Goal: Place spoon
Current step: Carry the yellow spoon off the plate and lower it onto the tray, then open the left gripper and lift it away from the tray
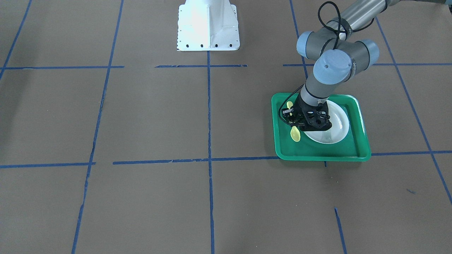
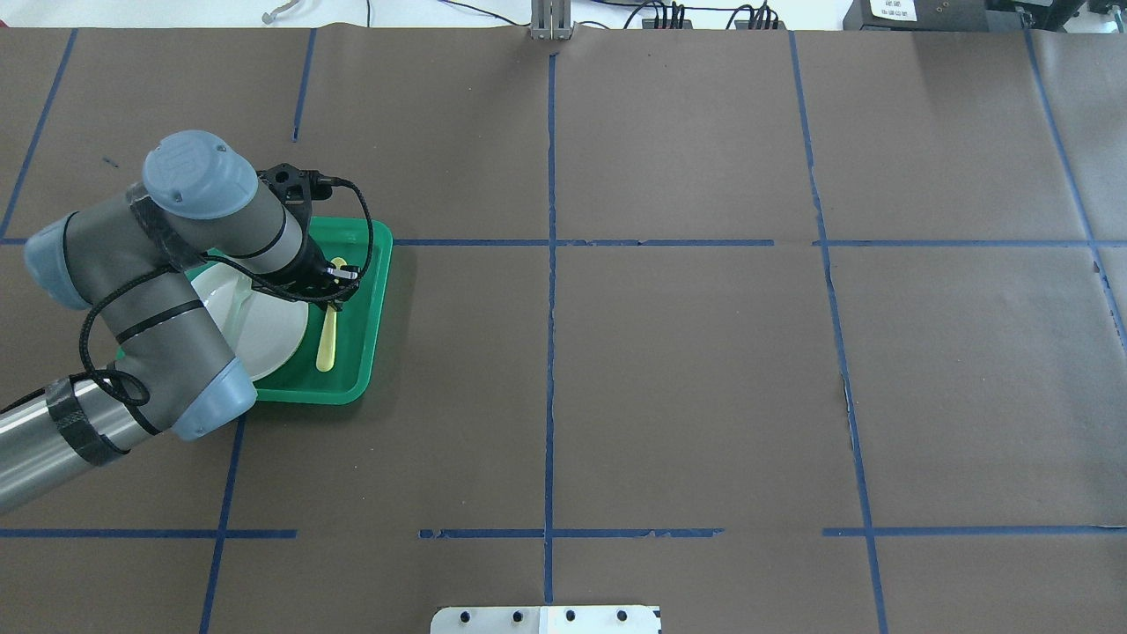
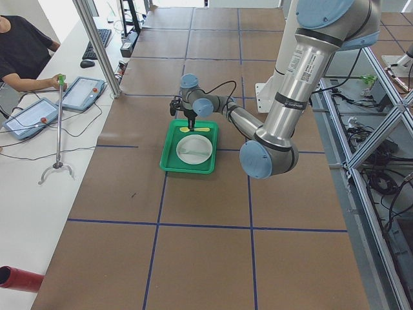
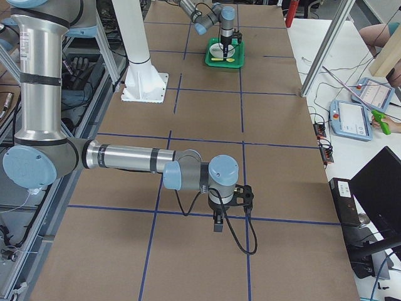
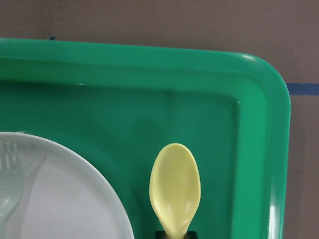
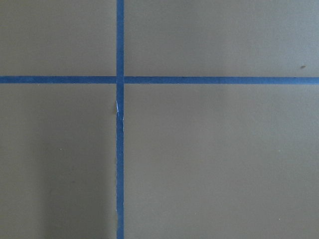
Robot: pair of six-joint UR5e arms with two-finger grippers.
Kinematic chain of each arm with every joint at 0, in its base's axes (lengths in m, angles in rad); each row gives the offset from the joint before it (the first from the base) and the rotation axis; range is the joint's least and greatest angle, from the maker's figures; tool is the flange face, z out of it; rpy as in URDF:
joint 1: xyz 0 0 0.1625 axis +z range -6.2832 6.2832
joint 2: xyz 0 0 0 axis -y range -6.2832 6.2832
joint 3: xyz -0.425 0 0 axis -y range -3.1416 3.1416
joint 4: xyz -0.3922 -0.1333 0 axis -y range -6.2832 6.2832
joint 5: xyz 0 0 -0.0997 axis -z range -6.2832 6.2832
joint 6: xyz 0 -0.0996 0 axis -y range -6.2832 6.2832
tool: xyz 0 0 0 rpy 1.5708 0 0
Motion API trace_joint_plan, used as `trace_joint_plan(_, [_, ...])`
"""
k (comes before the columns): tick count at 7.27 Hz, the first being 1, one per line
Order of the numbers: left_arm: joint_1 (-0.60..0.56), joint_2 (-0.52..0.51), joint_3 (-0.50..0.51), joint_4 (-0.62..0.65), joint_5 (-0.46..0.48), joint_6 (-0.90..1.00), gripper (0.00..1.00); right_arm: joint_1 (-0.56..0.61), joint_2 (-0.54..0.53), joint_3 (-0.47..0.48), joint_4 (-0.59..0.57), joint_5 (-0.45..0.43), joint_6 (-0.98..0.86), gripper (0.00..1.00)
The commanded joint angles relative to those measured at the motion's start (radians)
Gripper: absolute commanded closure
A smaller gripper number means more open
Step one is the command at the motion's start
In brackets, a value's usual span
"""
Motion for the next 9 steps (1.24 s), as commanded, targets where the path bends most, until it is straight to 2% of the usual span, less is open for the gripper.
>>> trace_joint_plan(1, [0.003, 0.001, 0.028, -0.048, 0.001, 0.0, 1.0, 0.0, 0.0, 0.0, -0.001, 0.0, 0.0, 0.0])
trace_joint_plan(2, [0.003, 0.002, 0.025, -0.047, -0.001, 0.003, 0.84, 0.0, 0.0, 0.0, -0.001, 0.0, 0.0, 0.0])
trace_joint_plan(4, [0.003, 0.008, 0.019, -0.045, 0.001, 0.007, 0.25, 0.0, 0.0, 0.0, -0.001, 0.0, 0.0, 0.0])
trace_joint_plan(5, [0.002, 0.008, 0.016, -0.045, 0.004, 0.007, 0.12, 0.0, 0.0, 0.0, 0.001, 0.0, 0.0, 0.0])
trace_joint_plan(7, [-0.086, 0.01, -0.072, -0.016, -0.002, 0.007, 0.13, 0.0, 0.0, 0.0, -0.001, 0.0, 0.0, 0.0])
trace_joint_plan(8, [-0.168, 0.01, -0.12, 0.081, -0.034, 0.029, 0.13, 0.0, 0.0, 0.0, 0.001, 0.0, 0.0, 0.0])
trace_joint_plan(9, [-0.231, 0.008, -0.134, 0.135, -0.074, 0.146, 0.14, 0.0, 0.0, 0.0, 0.001, 0.0, 0.0, 0.0])
